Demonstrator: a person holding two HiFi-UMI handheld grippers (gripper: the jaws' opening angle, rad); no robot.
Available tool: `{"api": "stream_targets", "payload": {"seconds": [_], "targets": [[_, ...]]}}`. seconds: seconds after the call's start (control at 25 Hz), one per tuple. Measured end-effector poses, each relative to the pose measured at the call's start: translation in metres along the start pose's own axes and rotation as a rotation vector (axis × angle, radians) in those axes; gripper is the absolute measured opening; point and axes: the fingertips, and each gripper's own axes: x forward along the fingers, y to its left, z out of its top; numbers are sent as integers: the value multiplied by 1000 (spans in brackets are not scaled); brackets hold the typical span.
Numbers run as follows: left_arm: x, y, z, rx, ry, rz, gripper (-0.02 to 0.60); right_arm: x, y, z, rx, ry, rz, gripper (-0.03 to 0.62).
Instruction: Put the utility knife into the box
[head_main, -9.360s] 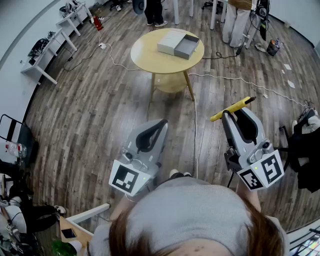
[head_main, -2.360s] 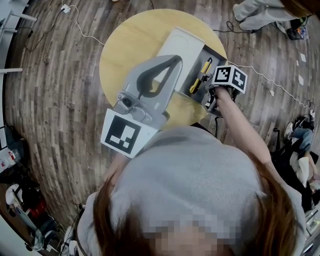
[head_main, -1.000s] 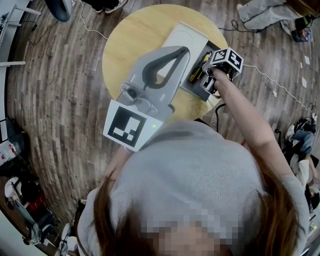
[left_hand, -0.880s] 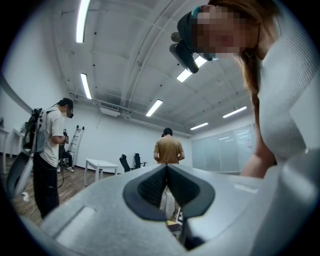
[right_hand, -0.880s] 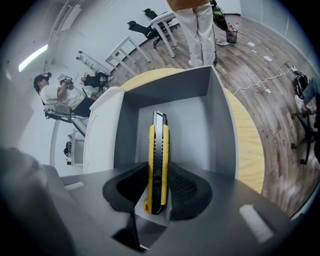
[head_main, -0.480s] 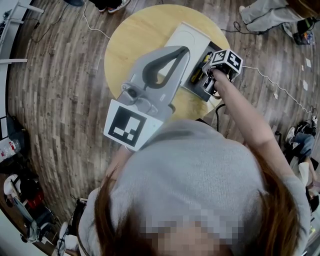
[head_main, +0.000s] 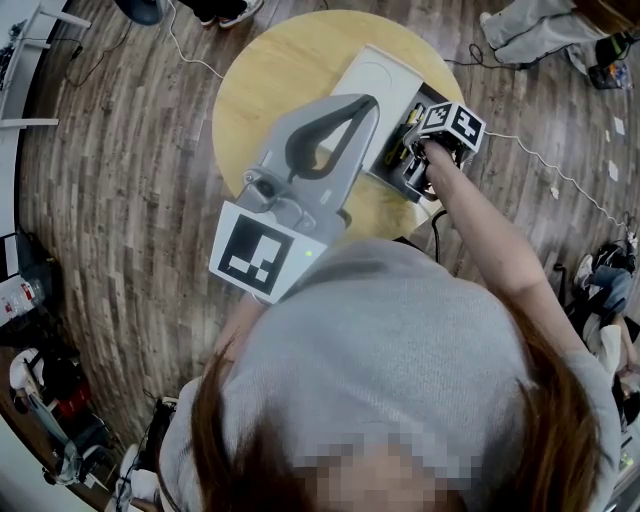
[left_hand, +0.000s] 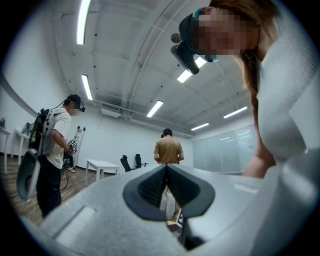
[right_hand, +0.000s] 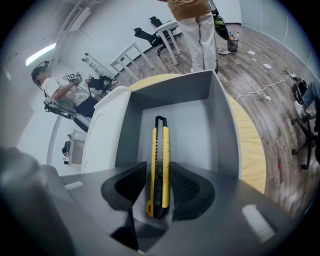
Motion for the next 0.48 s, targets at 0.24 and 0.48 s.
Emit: {"api": "stream_targets", "payload": {"seconds": [0.24, 0.48], "targets": [[-1, -2, -1, 8, 1, -8, 2, -13, 5, 6, 23, -65, 65, 155], [0, -8, -3, 1, 5, -38, 2, -72, 29, 18, -97, -275, 197, 172]]}}
